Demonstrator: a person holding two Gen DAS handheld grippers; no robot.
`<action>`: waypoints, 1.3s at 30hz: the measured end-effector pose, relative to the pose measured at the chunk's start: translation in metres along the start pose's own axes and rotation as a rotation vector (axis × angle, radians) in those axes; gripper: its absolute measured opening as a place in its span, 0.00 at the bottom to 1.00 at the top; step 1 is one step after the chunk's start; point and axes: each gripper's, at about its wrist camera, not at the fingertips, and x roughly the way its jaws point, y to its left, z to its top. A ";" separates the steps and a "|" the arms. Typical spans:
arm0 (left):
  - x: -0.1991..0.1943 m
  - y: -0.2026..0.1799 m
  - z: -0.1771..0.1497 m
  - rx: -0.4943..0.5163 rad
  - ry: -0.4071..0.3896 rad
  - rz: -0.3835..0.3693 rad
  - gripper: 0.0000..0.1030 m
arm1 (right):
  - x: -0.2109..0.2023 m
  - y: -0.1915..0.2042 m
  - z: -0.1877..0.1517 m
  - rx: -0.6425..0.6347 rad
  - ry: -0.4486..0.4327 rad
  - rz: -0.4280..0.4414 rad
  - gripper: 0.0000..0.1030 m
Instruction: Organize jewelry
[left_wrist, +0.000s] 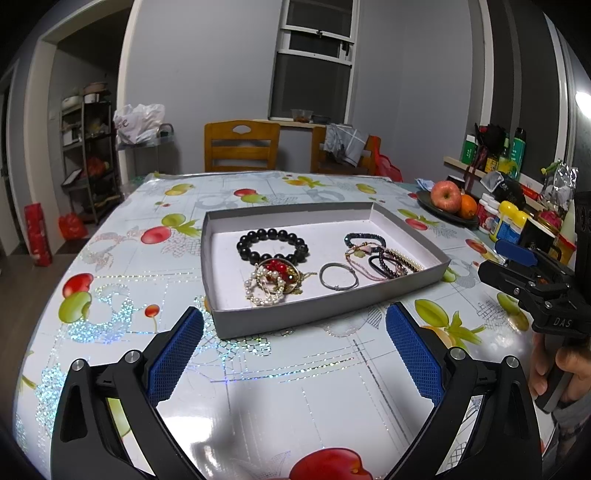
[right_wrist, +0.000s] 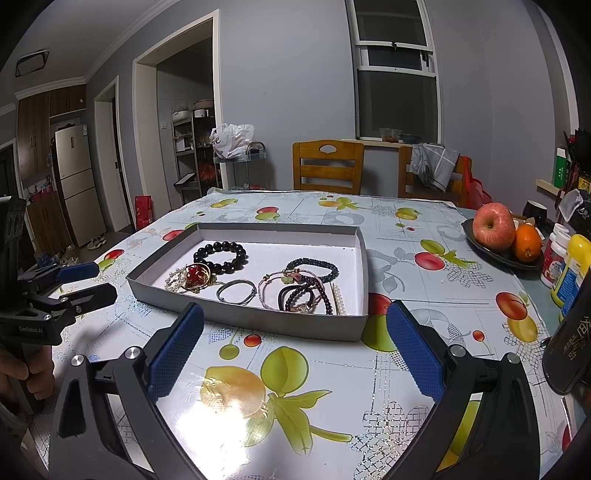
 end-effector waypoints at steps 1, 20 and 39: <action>0.000 0.000 0.000 0.000 -0.001 0.000 0.95 | 0.000 0.000 0.000 0.000 0.000 0.000 0.95; 0.000 0.000 0.000 0.000 0.001 0.000 0.95 | 0.000 0.000 0.000 0.000 0.001 0.000 0.95; 0.000 0.003 -0.003 -0.005 -0.003 0.003 0.95 | 0.000 0.000 0.001 -0.001 0.002 0.000 0.95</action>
